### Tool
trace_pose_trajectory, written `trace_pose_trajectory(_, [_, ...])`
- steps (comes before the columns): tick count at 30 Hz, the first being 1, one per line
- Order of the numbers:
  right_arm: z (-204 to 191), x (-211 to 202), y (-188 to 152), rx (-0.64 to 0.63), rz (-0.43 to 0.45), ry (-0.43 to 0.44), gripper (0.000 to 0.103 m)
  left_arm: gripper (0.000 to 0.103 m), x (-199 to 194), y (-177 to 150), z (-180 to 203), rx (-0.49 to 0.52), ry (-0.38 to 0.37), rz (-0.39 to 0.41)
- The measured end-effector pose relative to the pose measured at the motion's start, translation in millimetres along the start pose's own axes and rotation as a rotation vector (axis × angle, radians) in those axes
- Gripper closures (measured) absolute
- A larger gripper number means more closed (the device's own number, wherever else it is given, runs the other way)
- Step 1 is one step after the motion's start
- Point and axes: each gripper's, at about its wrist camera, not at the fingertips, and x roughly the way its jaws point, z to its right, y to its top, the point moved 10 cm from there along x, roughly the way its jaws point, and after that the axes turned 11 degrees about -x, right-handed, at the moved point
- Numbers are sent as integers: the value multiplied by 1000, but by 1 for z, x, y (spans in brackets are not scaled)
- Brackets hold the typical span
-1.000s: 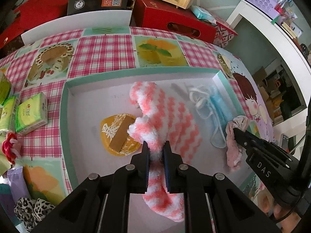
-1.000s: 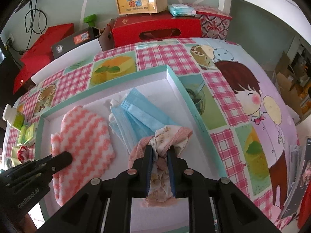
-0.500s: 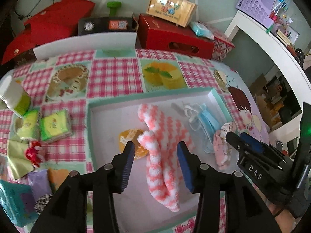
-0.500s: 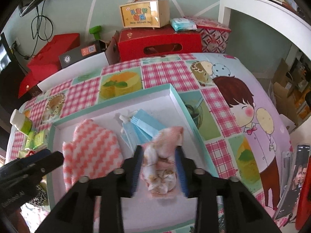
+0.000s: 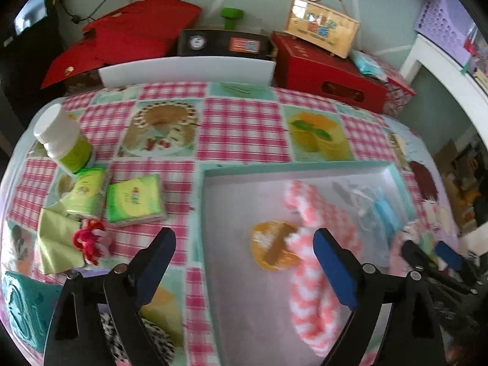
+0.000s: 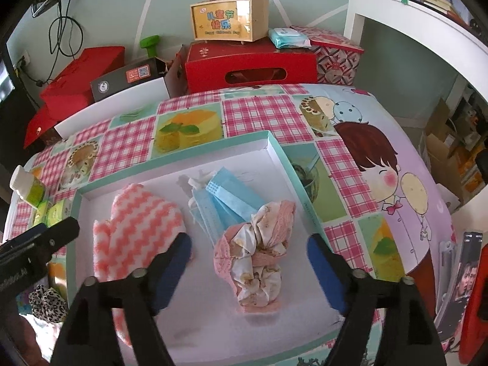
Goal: Organize soft objects
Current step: 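Open the right tool to release the beige floral cloth into the tray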
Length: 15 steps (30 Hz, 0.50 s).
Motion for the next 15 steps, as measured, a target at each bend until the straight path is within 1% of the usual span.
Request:
trace_pose_trajectory(3, [2, -2, 2, 5, 15, -3, 10, 11, 2, 4, -9, -11, 22, 11])
trace_pose_trajectory(6, [0, -3, 3, 0, 17, -4, 2, 11, -1, 8, -14, -26, 20, 31])
trace_pose_trajectory(15, [0, -4, 5, 7, 36, 5, 0, 8, -3, 12, -17, -34, 20, 55])
